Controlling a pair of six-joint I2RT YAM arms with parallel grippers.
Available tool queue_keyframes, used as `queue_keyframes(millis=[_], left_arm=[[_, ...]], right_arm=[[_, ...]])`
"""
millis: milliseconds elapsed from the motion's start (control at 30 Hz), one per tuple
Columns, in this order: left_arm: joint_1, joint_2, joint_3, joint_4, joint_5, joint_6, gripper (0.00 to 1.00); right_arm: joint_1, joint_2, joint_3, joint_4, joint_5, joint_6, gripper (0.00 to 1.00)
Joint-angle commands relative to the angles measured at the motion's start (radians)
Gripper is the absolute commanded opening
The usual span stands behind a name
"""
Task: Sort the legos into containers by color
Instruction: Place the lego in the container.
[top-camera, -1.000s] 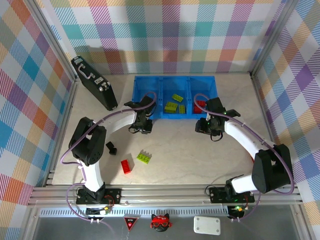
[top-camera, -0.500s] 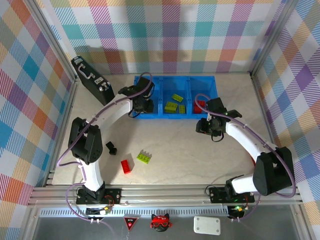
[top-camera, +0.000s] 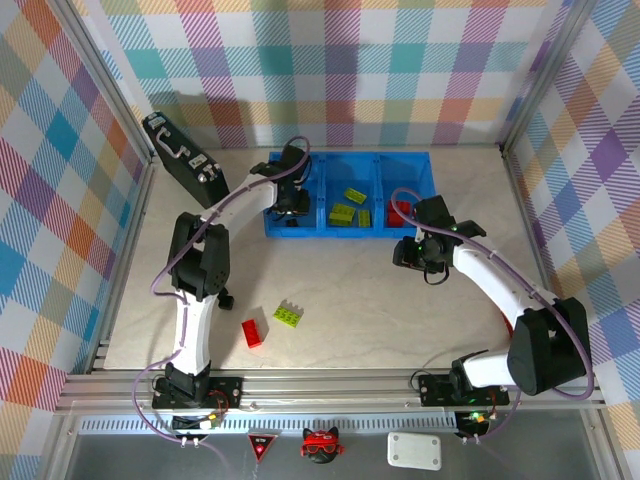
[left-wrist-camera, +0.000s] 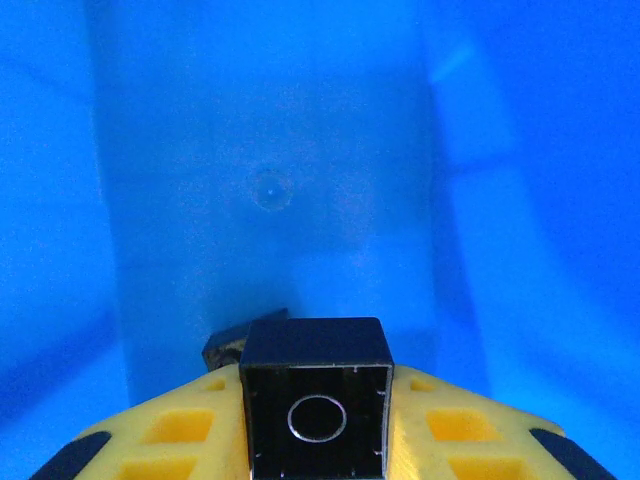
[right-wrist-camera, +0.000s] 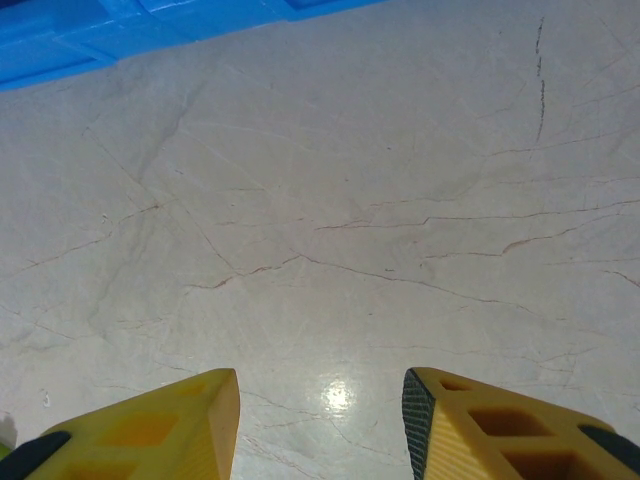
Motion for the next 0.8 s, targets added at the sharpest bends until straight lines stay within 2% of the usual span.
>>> queue_keyframes(millis=[0,333,400,533,767], left_arm=[[0.019,0.044,0.050,0.028,0.001,0.014,0.32],[0.029,0.125,0.075,0.042,0.006,0.013,0.35],[0.029,0.126,0.075,0.046,0.008,0.011,0.38],[0.029,0.111,0.082,0.048,0.017,0.010,0.46],[0.029,0.041,0.093,0.036,0.030,0.009,0.48]], right_arm=[[-0.004,-0.005,-0.017,-0.008,-0.002,-0.001,0.49],[-0.004,-0.009,-0.027,-0.005,-0.002,-0.001,0.49],[-0.005,-0.014,-0.031,-0.007,0.001,0.000,0.49],[-0.004,-0.024,-0.037,-0.010,0.004,0.001,0.49],[-0.004,-0.036,-0.032,-0.017,0.007,0.005,0.49]])
